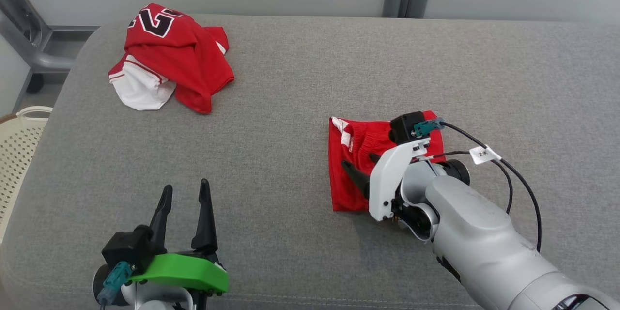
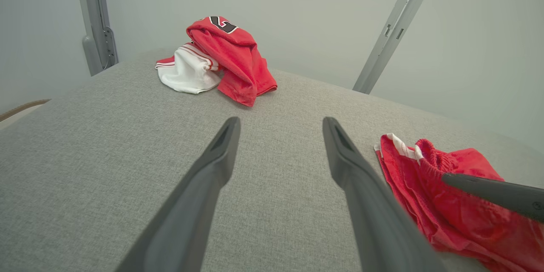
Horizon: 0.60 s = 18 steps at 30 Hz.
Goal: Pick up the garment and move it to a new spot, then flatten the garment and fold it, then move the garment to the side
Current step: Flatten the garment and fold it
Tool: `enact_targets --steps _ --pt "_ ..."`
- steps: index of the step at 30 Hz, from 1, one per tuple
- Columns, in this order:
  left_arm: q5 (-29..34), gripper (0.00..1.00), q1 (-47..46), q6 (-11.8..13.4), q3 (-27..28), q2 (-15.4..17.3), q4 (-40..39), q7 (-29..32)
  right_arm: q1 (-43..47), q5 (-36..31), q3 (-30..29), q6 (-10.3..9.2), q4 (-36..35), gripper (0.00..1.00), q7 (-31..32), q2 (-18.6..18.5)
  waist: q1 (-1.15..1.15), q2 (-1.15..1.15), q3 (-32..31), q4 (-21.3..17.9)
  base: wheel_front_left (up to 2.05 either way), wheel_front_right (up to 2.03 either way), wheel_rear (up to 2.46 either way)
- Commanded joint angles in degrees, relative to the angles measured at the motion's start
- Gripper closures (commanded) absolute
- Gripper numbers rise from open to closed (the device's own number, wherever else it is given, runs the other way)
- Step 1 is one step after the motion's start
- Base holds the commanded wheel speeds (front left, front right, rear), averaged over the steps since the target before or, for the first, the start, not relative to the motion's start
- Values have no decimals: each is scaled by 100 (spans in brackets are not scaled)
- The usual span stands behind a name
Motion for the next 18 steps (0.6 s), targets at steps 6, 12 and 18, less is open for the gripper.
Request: enact_targets --steps 6,12,18 --pt "66 0 70 -24 108 -8 14 -17 -294 -268 523 0 -177 0 -53 -16 0 0 -59 -143 0 0 0" --pt "100 0 142 -1 180 27 -49 -16 -528 -629 563 0 -251 0 -154 -22 0 0 -86 -325 0 0 0" --pt "125 0 196 19 207 93 -137 -16 -622 -843 156 0 -178 0 -150 -341 0 0 -72 -435 0 0 0"
